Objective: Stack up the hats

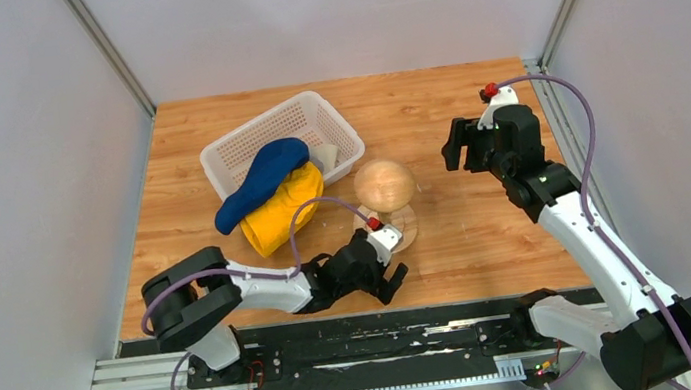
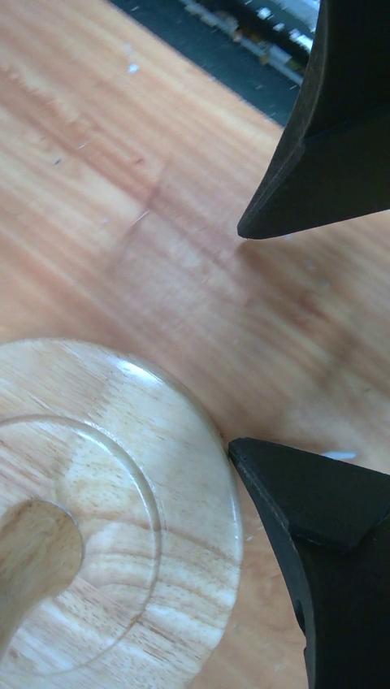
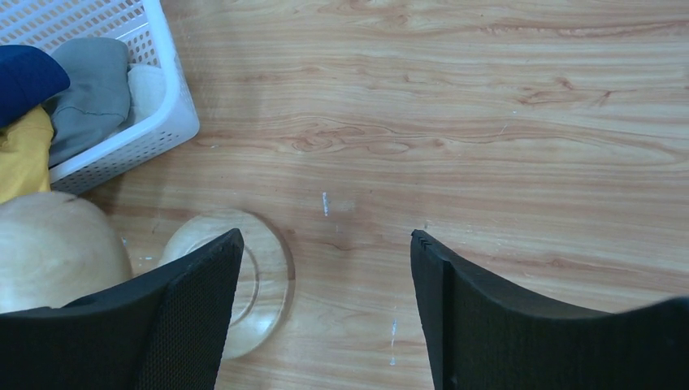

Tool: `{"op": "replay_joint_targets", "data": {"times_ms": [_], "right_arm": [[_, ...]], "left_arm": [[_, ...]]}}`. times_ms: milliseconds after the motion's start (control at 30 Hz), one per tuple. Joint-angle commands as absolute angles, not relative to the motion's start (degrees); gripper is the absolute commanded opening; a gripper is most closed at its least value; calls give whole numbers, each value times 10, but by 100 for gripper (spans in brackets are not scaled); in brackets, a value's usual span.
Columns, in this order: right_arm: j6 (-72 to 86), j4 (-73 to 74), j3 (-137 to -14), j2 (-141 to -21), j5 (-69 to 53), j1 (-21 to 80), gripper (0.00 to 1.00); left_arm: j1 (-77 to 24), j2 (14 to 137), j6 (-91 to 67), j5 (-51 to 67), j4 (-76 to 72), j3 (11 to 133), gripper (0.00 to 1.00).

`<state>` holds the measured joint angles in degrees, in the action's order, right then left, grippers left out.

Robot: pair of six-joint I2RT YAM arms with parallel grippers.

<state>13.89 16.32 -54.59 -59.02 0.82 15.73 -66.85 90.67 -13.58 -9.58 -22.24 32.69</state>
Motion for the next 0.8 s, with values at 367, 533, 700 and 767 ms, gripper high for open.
{"op": "replay_joint_targets", "data": {"times_ms": [367, 533, 700, 767], "right_arm": [[118, 153, -533, -556, 75, 163, 77], [116, 152, -530, -551, 86, 162, 78], [115, 152, -529, -547, 89, 162, 78], [115, 152, -530, -546, 89, 162, 78]], "left_arm": [[-572, 1058, -101, -40, -303, 481, 98], [-549, 1101, -106, -18, -303, 526, 98], [-529, 1126, -103, -12, -296, 562, 98], [-525, 1123, -102, -18, -292, 556, 98]]}}
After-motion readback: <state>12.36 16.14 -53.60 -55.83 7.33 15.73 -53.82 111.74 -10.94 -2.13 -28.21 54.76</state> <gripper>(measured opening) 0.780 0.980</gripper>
